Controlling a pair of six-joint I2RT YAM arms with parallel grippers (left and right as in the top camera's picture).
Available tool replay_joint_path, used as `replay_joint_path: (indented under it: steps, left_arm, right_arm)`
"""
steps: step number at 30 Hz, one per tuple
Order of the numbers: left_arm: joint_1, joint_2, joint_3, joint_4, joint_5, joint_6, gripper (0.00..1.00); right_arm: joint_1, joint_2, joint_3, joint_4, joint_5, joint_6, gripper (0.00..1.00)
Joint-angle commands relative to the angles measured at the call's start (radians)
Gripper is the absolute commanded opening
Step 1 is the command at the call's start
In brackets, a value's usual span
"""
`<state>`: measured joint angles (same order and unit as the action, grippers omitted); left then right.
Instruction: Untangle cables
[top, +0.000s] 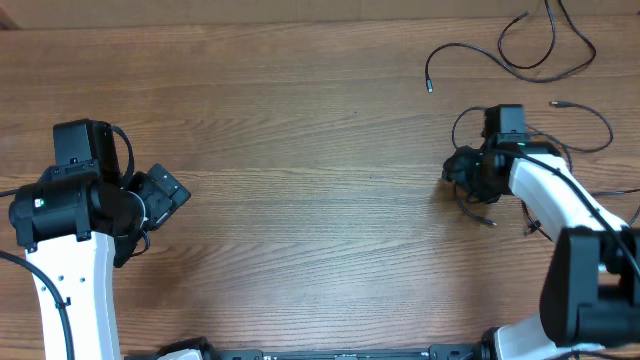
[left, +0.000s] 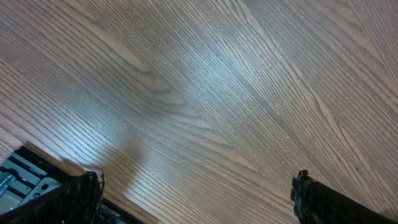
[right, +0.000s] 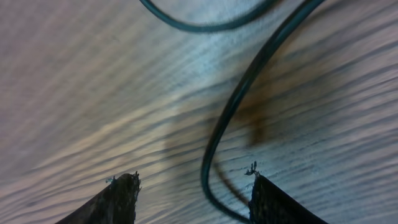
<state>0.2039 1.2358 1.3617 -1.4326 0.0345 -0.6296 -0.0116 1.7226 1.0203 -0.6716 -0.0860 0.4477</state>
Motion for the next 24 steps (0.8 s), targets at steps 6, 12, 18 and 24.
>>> replay_joint_path:
  steps: [6, 12, 18, 24]
  left_arm:
    - [0.005, 0.003, -0.003, 0.0, 0.009, 0.005, 0.99]
    - [0.005, 0.003, -0.003, 0.0, 0.009, 0.005, 1.0]
    - [0.005, 0.003, -0.003, 0.002, 0.008, 0.005, 1.0]
    - [0.005, 0.003, -0.003, 0.005, 0.008, 0.005, 1.0]
  right_arm:
    - [0.006, 0.056, -0.001, 0.002, 0.059, -0.003, 0.13]
    - [0.0, 0.019, 0.103, -0.169, 0.059, 0.0, 0.04]
    - [0.0, -0.032, 0.232, -0.439, 0.06, -0.071, 0.04]
    - [0.0, -0.039, 0.237, -0.554, 0.06, -0.094, 0.04]
